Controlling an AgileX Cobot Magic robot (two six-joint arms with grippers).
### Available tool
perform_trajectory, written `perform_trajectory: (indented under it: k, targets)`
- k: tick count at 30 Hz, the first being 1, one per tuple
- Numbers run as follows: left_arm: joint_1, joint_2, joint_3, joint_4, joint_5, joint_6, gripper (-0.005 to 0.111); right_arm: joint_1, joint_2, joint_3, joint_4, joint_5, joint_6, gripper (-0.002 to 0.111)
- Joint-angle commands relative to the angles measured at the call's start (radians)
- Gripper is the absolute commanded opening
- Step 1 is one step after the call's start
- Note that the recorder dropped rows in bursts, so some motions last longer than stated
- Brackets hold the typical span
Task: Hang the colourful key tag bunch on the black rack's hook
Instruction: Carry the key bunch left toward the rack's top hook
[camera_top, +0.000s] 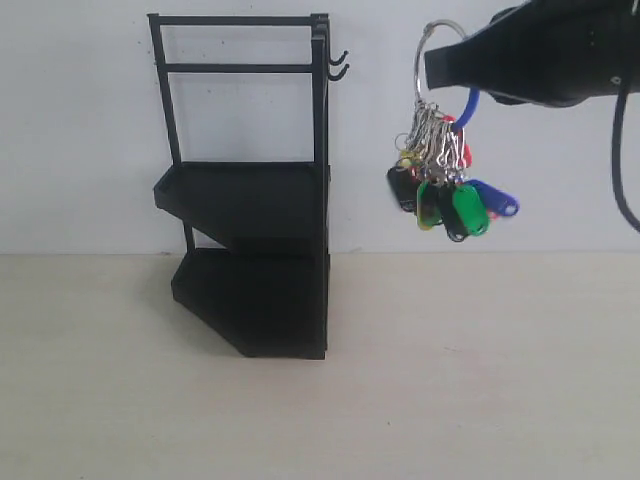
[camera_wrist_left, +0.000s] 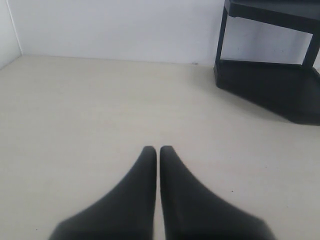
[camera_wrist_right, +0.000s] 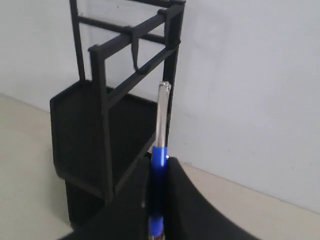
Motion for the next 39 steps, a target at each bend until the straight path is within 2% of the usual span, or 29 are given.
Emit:
perform_trajectory:
  k: [1,4,11,28,39]
  targets:
    - [0.003,0.004,-0.002,-0.007,-0.007,0.0,0.004,-0.013,0.071,-0.007,-0.005,-0.073,0.05,0.0]
    - [0.003,0.004,-0.002,-0.007,-0.007,0.0,0.004,-0.013,0.138,-0.007,-0.005,-0.097,0.048,0.0]
    - [0.003,0.004,-0.002,-0.007,-0.007,0.0,0.004,-0.013,0.252,-0.009,-0.005,-0.305,0.041,0.0]
    - [0.003,0.004,-0.002,-0.007,-0.007,0.0,0.004,-0.056,0.36,-0.214,0.01,-0.214,0.031,0.0]
    - [0.003,0.004,-0.002,-0.007,-0.007,0.0,0.004,-0.056,0.362,-0.245,0.01,-0.197,0.031,0.0]
